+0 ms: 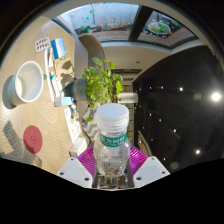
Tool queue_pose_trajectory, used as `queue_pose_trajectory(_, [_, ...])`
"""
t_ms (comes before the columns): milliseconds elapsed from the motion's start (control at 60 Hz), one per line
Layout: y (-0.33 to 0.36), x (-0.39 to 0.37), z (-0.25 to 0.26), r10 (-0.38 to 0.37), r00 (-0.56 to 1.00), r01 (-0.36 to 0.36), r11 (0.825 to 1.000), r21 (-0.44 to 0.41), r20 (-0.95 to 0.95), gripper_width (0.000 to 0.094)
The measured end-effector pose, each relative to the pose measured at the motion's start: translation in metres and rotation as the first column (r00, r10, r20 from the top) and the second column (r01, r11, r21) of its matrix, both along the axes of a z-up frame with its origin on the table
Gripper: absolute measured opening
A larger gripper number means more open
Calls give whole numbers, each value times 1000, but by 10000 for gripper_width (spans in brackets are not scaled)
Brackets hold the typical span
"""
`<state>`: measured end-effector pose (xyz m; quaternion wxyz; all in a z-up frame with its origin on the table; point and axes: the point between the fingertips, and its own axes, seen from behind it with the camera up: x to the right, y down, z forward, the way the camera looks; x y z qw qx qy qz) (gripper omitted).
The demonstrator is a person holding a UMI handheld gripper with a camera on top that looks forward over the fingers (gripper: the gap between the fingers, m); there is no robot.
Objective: Pour water
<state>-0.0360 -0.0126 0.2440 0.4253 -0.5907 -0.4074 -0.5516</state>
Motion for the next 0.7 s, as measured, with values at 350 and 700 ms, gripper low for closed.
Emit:
queue_pose_trajectory(350, [26, -82, -88, 174, 852, -63, 970, -234, 494, 406])
queue_pose_trajectory(700, [10, -72, -40, 112, 994, -110, 981, -157, 1, 409])
